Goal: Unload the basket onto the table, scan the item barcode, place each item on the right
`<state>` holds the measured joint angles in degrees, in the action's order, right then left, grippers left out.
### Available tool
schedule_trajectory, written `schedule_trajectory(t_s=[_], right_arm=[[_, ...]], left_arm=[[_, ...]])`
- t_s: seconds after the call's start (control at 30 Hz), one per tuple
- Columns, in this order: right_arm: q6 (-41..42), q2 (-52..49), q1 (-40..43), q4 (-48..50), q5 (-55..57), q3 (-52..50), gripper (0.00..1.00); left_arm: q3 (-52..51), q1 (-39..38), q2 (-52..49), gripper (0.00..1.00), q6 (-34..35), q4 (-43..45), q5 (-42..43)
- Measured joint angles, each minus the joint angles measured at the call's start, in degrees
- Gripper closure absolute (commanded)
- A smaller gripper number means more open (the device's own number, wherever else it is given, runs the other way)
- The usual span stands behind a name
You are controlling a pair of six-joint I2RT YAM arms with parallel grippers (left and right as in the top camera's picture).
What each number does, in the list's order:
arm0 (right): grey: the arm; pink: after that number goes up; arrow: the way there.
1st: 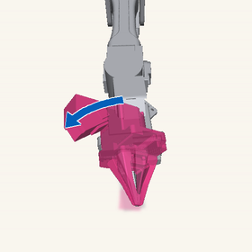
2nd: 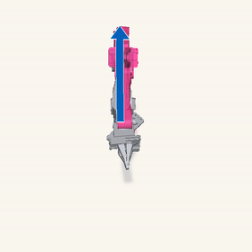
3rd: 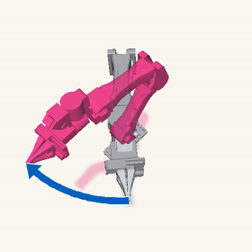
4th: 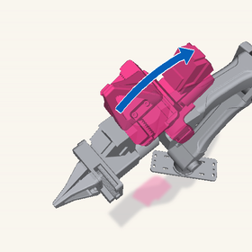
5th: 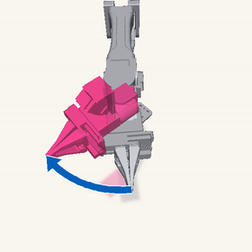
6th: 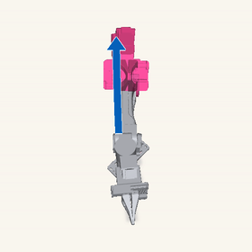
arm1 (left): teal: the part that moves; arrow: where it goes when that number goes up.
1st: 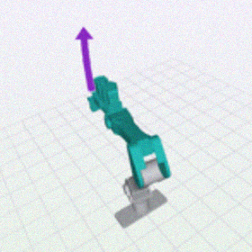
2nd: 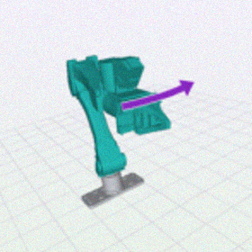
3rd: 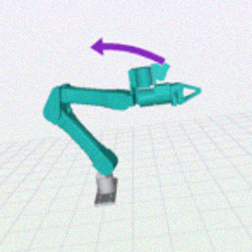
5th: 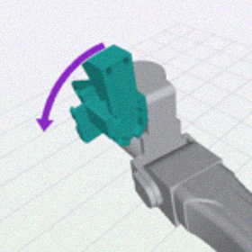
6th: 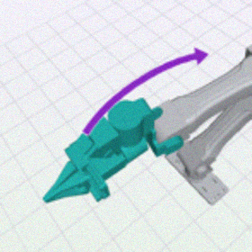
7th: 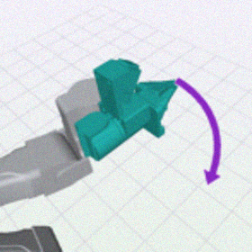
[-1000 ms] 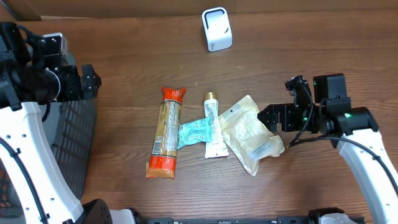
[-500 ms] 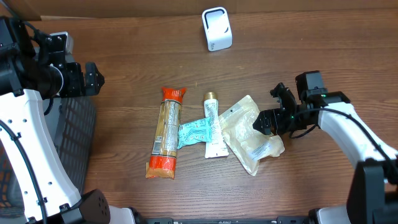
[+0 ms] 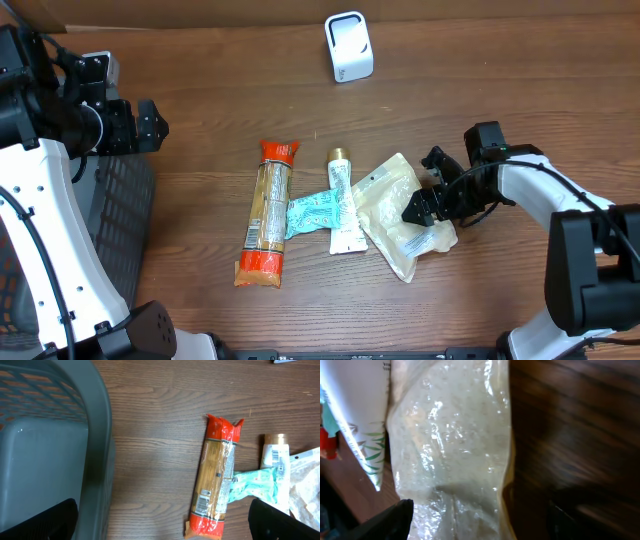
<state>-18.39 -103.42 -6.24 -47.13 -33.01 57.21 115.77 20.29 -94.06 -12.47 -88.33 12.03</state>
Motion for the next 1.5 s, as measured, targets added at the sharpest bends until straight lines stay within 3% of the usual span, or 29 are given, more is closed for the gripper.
schedule_trajectory(t_s=[0.2,0.4,0.43,0.47,0.8,0.93,1.13,1.27,1.5], right_arm=[[-1.1,-1.0,0.0,-1.0,-1.4,-1.4,0.69],[-1.1,-1.2,0.0,-1.5,-3.4,-1.7,0.83],[-0.9,-1.2,0.1,-1.5,-4.0,-1.7,0.93],[-1.1,-1.2,0.2,-1.6,-4.8,-1.7,0.96],[-1.1,-1.4,0.2,-16.0,-5.8,13.3,0.96],[2.9,-1.0,0.2,-19.3,-1.2,20.6,0.96],[16.9,5.0,-1.9,-22.7,20.7,26.3,0.96],[28.3,8.9,-8.7,-27.6,42.0,26.9,0.96],[43.6,1.8,-20.1,-34.8,65.9,26.9,0.96]], left_arm=[[0.0,0.0,0.0,0.01,0.0,0.0,0.0],[0.0,0.0,0.0,0.00,0.0,0.0,0.0],[0.0,0.0,0.0,0.00,0.0,0.0,0.0],[0.0,0.0,0.0,0.00,0.0,0.0,0.0],[0.0,0.0,0.0,0.00,0.0,0.0,0.0],[0.0,0.0,0.0,0.00,0.0,0.0,0.0],[0.0,0.0,0.0,0.00,0.0,0.0,0.0],[0.0,0.0,0.0,0.00,0.0,0.0,0.0],[0.0,0.0,0.0,0.00,0.0,0.0,0.0]])
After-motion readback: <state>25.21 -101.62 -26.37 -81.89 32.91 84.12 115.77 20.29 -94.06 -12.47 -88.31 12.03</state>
